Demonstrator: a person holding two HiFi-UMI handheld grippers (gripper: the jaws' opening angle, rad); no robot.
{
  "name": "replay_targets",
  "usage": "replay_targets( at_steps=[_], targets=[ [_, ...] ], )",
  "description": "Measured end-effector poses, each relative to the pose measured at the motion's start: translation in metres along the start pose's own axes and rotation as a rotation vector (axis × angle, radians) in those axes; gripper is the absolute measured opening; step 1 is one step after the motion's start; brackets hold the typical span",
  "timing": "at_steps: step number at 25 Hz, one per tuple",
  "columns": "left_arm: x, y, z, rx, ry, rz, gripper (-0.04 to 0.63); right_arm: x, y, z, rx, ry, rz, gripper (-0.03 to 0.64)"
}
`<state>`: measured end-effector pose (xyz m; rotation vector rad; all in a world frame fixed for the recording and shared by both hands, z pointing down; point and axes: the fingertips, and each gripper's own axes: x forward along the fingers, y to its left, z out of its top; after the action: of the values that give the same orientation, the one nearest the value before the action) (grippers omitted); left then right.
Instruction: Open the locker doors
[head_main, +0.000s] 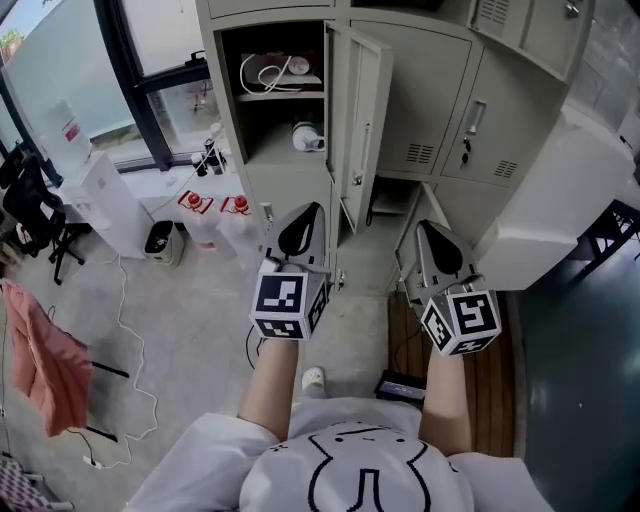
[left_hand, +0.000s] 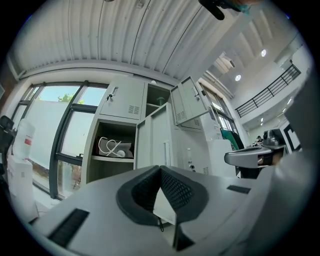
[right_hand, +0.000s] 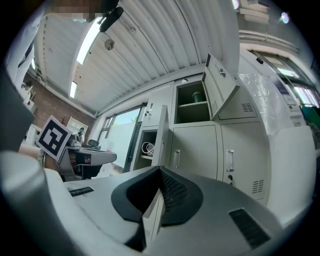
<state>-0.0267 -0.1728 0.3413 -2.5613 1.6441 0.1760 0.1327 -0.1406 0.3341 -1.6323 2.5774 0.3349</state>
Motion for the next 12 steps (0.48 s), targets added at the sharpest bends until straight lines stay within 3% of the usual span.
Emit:
replay_targets(
  at_steps=[12],
  targets=[
    [-0.035, -0.091, -0.006, 0.016, -0.001, -0.174, 0.015, -0.065, 0.018, -0.005, -0.012, 0.033, -0.009, 0.006]
  ],
)
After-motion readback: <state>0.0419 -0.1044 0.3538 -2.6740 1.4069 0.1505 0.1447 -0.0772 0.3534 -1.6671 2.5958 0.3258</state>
